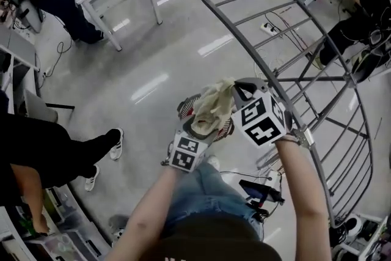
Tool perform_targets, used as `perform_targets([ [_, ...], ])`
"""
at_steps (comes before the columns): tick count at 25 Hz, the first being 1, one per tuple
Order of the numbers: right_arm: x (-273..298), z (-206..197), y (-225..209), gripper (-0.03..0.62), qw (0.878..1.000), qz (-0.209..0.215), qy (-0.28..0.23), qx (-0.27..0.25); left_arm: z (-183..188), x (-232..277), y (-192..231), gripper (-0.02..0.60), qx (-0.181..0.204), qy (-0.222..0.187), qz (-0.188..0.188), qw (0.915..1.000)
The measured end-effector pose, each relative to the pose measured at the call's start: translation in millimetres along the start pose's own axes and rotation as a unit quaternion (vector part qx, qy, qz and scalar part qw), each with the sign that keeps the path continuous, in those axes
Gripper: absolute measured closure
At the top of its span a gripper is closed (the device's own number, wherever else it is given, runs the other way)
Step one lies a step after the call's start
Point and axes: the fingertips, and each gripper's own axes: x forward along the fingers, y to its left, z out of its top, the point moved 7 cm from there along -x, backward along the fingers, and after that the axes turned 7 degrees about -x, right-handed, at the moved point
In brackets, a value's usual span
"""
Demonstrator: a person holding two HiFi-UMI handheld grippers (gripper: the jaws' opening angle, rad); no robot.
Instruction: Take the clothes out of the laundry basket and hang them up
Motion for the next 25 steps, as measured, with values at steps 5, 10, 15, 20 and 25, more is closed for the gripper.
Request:
perform_targets([
  [5, -16.3, 24.5, -26.6, 0.580, 1.000, -0.017, -0.014, 0.019, 25.7, -2.6, -15.1, 0.236, 0.015, -0.016, -0.021, 0.9995],
  [10, -31.0, 51.4, -44.3, 0.580, 0.999, -0.032, -0.019, 0.015, 48.3, -0.1, -32.2, 0.305, 0.009, -0.033, -0.035, 0.9988],
  [15, -41.4, 77.3, -65.7, 0.580, 0.997, -0.053, -0.033, 0.034, 75.8, 20.3, -44.7, 0.342, 0.004, -0.032, -0.035, 0.9989],
  [20, -53.2, 98.8, -66.5, 0.580, 0.995, -0.073, -0.049, 0.045, 83.7, 41.4, -35.1, 0.341, -0.004, -0.031, 0.009, 0.9995],
  [25, -82.5, 108.4, -68.1, 0.580, 0.994, -0.077, -0.068, 0.038, 104.4, 42.5, -22.9, 0.315, 0.000, -0.048, 0.045, 0.9978],
])
